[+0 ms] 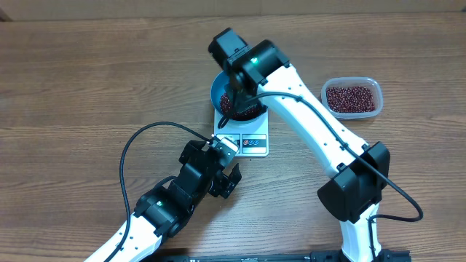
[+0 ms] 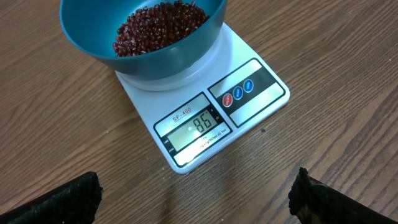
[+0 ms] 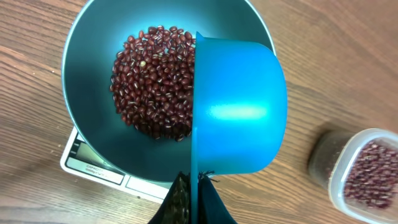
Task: Scoop item into bowl and weigh 150g on scale
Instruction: 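Tilt the scoop with the right gripper to pour beans into the bowl, then raise the empty scoop and move it right back toward the bean tub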
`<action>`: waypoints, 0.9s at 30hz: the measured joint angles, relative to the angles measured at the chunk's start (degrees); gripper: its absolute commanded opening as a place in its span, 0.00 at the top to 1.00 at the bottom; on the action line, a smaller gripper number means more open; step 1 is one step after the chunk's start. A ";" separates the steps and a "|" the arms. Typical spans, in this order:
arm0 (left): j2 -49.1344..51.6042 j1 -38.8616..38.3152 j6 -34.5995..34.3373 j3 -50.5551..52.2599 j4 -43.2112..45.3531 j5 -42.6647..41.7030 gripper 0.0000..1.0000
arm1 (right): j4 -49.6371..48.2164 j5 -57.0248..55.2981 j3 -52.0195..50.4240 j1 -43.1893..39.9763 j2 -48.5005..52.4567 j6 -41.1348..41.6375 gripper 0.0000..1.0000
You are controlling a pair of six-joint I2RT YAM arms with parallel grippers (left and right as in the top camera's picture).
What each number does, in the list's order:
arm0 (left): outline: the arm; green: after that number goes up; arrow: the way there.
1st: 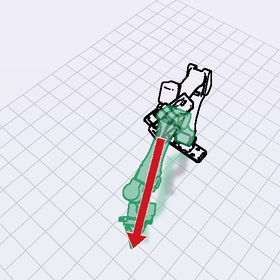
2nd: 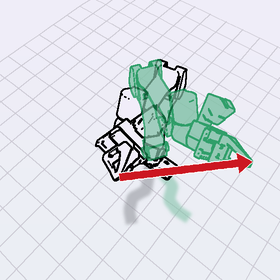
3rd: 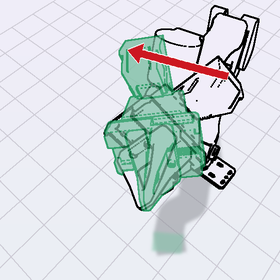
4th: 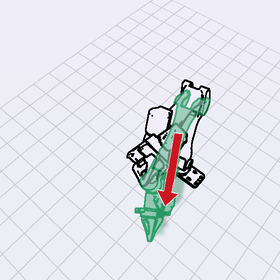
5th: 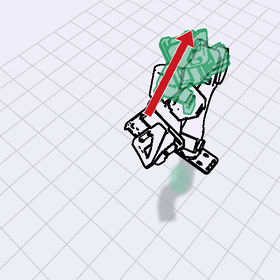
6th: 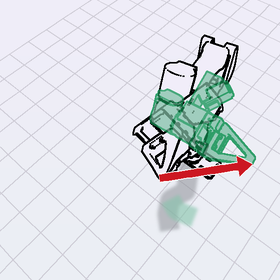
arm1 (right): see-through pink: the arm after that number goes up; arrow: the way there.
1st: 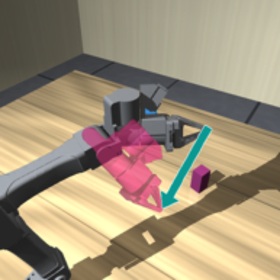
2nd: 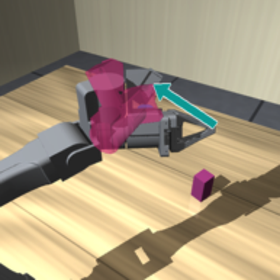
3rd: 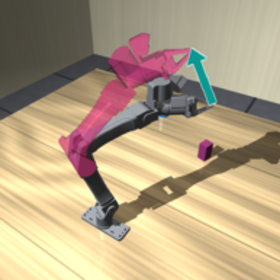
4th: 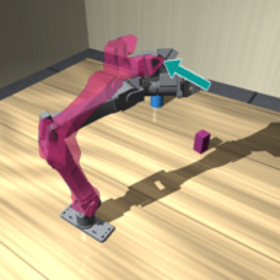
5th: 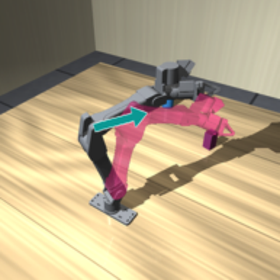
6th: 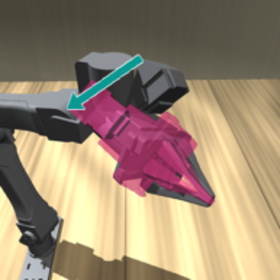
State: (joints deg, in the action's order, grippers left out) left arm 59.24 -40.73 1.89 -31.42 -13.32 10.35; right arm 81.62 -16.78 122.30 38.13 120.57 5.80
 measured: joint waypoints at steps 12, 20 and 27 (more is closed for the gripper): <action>0.00 0.00 0.00 0.00 0.00 0.00 0.00 | 0.00 -4.66 0.00 1.70 0.00 -0.02 0.96; 0.00 0.00 0.02 0.00 0.00 0.02 0.00 | -1.53 0.74 0.00 1.70 0.00 0.02 0.96; 0.00 0.00 0.02 0.00 0.00 0.00 0.00 | -1.53 3.13 0.00 1.66 -0.02 1.70 0.96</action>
State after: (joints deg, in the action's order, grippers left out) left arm 59.24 -40.73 1.91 -31.42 -13.32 10.35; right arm 80.09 -13.65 122.30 39.79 120.55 7.51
